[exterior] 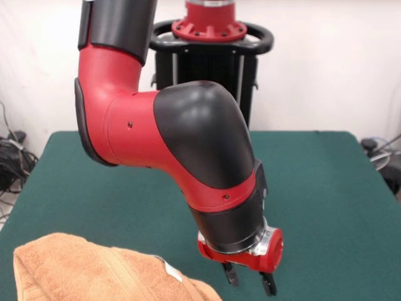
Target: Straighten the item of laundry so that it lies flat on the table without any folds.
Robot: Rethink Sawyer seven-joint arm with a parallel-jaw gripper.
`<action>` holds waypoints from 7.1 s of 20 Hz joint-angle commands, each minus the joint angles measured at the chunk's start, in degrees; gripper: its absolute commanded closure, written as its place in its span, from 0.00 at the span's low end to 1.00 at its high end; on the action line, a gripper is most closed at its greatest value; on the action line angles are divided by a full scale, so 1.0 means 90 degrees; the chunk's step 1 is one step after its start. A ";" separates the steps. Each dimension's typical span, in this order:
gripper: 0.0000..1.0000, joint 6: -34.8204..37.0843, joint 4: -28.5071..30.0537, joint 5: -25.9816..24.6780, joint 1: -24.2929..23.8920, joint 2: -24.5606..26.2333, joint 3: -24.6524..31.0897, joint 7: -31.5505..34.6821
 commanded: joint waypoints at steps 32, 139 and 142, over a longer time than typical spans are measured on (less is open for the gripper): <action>0.00 -0.0195 0.0812 -0.0240 0.0854 -0.0370 -0.1367 0.1317; 0.00 -0.0663 -0.0859 -0.0382 -0.0026 0.0662 -0.0650 0.0129; 0.00 -0.0758 -0.0684 -0.0396 -0.0029 0.0594 -0.0647 0.0147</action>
